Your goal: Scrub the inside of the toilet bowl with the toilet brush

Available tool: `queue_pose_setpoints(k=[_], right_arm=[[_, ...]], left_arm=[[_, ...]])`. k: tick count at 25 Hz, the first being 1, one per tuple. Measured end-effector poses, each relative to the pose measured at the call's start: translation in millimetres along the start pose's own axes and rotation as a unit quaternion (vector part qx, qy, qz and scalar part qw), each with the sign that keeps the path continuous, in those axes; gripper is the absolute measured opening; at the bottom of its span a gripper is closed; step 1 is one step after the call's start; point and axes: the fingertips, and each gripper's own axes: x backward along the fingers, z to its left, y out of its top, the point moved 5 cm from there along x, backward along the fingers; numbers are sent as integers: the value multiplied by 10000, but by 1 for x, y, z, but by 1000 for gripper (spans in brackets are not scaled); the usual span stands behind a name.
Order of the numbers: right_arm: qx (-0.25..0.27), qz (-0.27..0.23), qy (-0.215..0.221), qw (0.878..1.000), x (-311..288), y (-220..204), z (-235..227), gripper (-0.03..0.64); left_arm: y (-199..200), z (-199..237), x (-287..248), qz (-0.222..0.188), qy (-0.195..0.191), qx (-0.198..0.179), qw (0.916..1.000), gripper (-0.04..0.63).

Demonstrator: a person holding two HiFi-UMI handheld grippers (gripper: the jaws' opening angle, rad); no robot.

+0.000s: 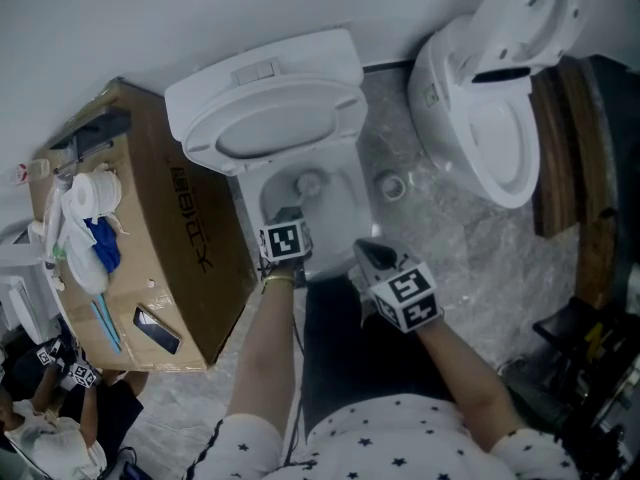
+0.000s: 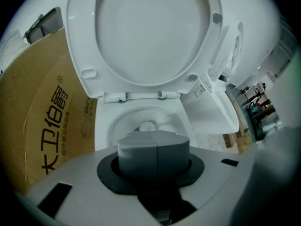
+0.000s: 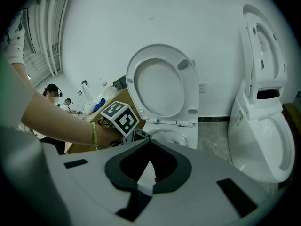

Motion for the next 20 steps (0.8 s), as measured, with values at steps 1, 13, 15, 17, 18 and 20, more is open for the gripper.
queue_pose_setpoints(k=[1,13,15,17,18,20], right_arm=[[0,-1,-2,10000,0,0,0,6],[-29,-50,-22,10000,3,-3,0,6],[-23,-80,-32,10000,3,-3,0,6],[-40,-56,-40,10000,3,-4,1,6],[-47,-41,-43,10000,3,-4,1,6],[-65,-25,-36,10000,4,-4,3,6]], left_arm=[[0,-1,0,-15,-11,-7,10000,147],[-8,-19,-2,70,-157,-91,9998,147],[-10,-21,-2,81,-181,-118,9997,147],[-12,-23,-1,93,-179,-190,9996,147],[-13,-24,0,96,-182,-220,9995,147],[-16,-25,1,109,-175,-259,9995,147]])
